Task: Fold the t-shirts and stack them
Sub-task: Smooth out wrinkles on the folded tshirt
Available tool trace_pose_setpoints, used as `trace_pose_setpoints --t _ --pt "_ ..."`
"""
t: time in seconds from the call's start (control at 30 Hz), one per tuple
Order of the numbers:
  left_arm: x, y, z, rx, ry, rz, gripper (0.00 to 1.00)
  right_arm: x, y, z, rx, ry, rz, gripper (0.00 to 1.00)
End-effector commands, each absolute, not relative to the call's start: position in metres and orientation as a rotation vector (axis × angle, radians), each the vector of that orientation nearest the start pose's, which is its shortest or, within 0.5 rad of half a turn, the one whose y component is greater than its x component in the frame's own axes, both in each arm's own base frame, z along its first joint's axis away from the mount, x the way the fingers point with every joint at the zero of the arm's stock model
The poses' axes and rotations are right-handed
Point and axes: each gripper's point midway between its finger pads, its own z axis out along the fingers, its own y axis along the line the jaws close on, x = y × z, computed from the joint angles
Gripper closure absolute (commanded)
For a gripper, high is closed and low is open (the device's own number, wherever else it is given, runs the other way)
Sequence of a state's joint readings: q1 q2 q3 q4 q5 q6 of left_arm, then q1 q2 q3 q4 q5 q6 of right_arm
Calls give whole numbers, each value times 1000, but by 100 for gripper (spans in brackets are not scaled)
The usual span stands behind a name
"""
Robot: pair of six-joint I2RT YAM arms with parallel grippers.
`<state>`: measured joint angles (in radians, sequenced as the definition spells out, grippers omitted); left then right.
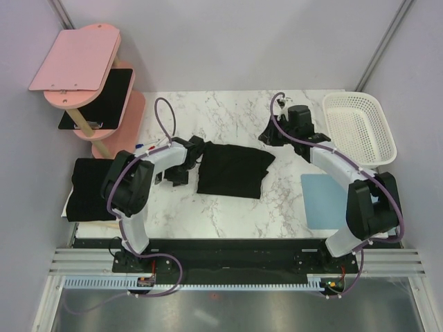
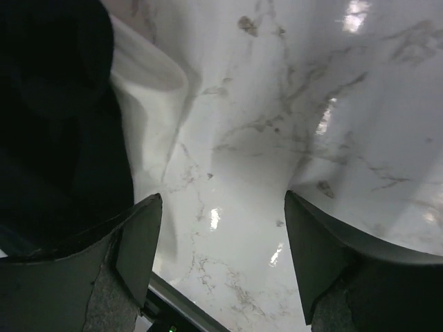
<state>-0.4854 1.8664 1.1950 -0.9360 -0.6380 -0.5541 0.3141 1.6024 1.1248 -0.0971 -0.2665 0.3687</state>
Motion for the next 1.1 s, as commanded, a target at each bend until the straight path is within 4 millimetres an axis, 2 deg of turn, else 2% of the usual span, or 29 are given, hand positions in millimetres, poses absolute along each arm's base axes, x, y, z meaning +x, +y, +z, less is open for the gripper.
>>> trace_pose_setpoints --t 0.0,0.13,0.3,0.4,0.5,0.57,0.6,0.63,0.77,0.87,0.9,0.97,1.0,1.07 --pt "281 -21 28 -254 2668 1014 22 401 177 158 -94 2192 686 73" --pt "278 0 20 -327 2675 1084 24 398 162 154 -56 2202 717 73" --pt "281 25 21 -413 2683 1116 24 396 165 155 -43 2196 777 73" --pt "285 34 23 -442 2680 1108 24 395 169 155 -47 2197 808 72" --pt "283 42 16 -461 2703 1131 26 396 170 155 -44 2200 829 72" --pt "282 45 12 -471 2717 1140 39 395 170 154 -43 2201 836 72" --pt "281 45 9 -470 2736 1132 58 394 171 153 -50 2205 842 72" --pt "280 44 7 -469 2746 1126 98 393 171 153 -48 2207 845 72" --pt "286 30 1 -433 2810 995 98 390 169 147 -40 2220 842 72" --pt "292 8 4 -369 2834 870 98 387 168 141 -35 2232 843 72" --pt "294 -9 5 -300 2850 811 98 386 168 138 -32 2243 844 72" --pt "306 -30 18 -250 2819 731 98 385 168 135 -29 2251 844 72" --pt "307 -49 20 -185 2821 678 98 384 168 131 -28 2258 843 72" --pt "322 -71 31 -160 2792 593 98 384 167 128 -26 2264 844 72"
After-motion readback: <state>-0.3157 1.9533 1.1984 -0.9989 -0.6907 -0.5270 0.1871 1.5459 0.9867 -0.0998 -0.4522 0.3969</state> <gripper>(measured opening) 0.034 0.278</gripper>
